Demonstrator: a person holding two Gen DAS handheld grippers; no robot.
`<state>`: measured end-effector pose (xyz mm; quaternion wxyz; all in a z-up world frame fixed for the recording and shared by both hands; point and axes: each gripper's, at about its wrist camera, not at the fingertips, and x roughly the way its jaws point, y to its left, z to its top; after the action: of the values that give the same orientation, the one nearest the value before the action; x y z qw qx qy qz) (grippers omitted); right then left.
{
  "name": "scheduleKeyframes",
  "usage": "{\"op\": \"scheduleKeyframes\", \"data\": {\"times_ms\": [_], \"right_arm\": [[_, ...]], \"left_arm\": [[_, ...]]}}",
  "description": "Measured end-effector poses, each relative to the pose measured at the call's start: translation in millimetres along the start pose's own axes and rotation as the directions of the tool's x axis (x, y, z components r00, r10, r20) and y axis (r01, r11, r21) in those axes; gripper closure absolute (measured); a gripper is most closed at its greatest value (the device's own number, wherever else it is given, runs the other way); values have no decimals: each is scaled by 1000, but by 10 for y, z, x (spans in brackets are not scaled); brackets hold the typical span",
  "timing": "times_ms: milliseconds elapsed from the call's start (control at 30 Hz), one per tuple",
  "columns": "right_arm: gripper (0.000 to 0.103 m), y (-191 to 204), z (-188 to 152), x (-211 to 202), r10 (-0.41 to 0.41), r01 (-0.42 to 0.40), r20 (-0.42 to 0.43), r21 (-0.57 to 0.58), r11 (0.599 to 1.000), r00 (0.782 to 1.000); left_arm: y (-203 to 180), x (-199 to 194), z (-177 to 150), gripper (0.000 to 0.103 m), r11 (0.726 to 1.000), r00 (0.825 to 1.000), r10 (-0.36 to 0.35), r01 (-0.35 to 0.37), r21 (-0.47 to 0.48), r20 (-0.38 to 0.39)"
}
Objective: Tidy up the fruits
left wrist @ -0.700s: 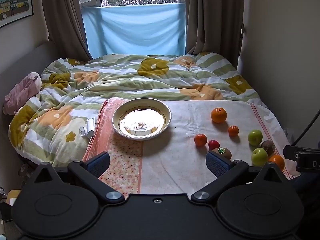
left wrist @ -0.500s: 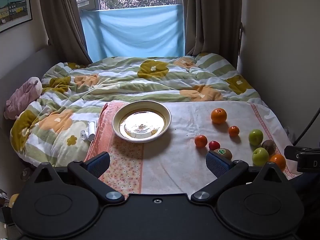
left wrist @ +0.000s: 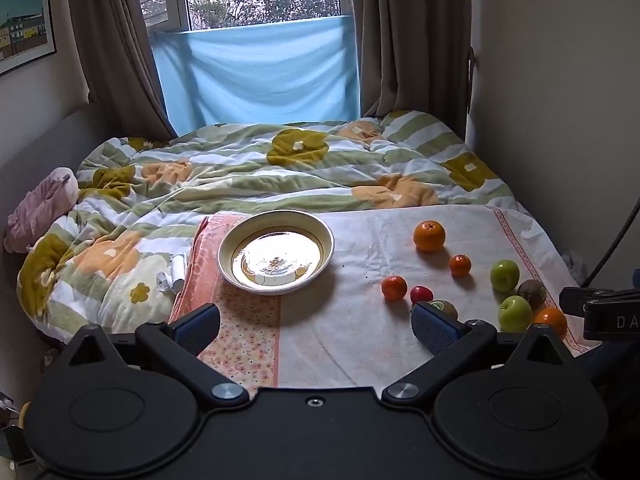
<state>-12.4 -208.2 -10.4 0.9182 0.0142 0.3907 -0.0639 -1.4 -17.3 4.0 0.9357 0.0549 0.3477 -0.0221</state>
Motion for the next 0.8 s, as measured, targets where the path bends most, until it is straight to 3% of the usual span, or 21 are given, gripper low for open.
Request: {"op": "scheduleKeyframes", "data": {"times_ms": [800], "right_arm": [[0, 96, 54, 49, 3, -3, 0, -9, 1000, 1000]], "left_arm": [[97, 27, 4, 0, 999, 999, -23, 22, -39, -22]]}}
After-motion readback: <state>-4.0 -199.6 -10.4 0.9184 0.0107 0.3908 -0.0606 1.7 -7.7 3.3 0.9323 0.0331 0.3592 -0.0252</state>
